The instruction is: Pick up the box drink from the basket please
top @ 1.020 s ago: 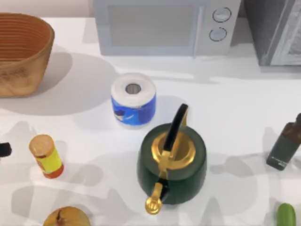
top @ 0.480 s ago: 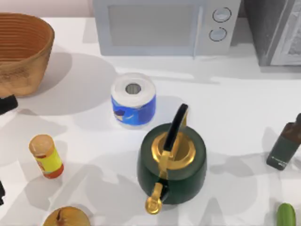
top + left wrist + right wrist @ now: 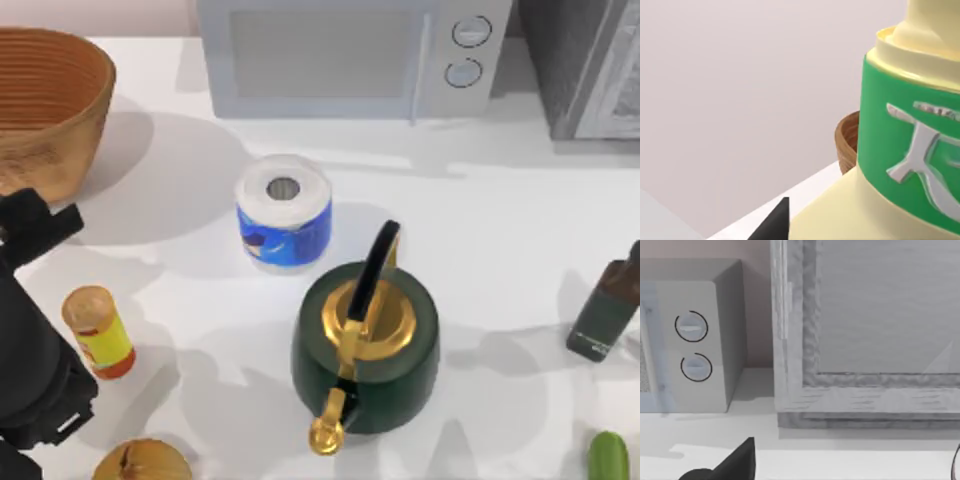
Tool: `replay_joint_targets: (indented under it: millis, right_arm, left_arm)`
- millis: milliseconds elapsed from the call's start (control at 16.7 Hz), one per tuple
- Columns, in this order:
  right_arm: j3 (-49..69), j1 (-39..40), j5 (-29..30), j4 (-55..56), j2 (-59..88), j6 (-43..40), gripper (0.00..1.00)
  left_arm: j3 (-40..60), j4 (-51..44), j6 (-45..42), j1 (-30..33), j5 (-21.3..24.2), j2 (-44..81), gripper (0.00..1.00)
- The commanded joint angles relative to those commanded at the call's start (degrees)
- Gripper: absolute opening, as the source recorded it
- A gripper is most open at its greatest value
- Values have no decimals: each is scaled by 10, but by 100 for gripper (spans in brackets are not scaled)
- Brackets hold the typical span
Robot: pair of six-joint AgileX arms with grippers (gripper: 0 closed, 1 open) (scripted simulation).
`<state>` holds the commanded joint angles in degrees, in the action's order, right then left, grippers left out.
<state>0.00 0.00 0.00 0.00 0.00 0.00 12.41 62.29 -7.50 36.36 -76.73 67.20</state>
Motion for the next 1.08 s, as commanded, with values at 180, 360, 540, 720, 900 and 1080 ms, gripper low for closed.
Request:
replay_joint_targets:
  millis: [180, 360, 540, 720, 900, 1080]
  right_arm:
    - [0, 0, 0, 0, 0, 0, 100]
    - [0, 0, 0, 0, 0, 0, 100]
    - [0, 0, 0, 0, 0, 0, 100]
    - [0, 0, 0, 0, 0, 0, 100]
    - [0, 0, 0, 0, 0, 0, 100]
    - [0, 0, 0, 0, 0, 0, 100]
  left_arm:
    - [0, 1, 0, 1, -1, 1, 0]
    - [-3, 1, 0, -3, 0, 0, 0]
    - [-5, 40, 10, -37, 13, 8, 0]
    - [-3, 126, 27, -90, 38, 42, 0]
    - [-4, 186, 41, -131, 73, 109, 0]
    - [-13, 207, 42, -137, 106, 178, 0]
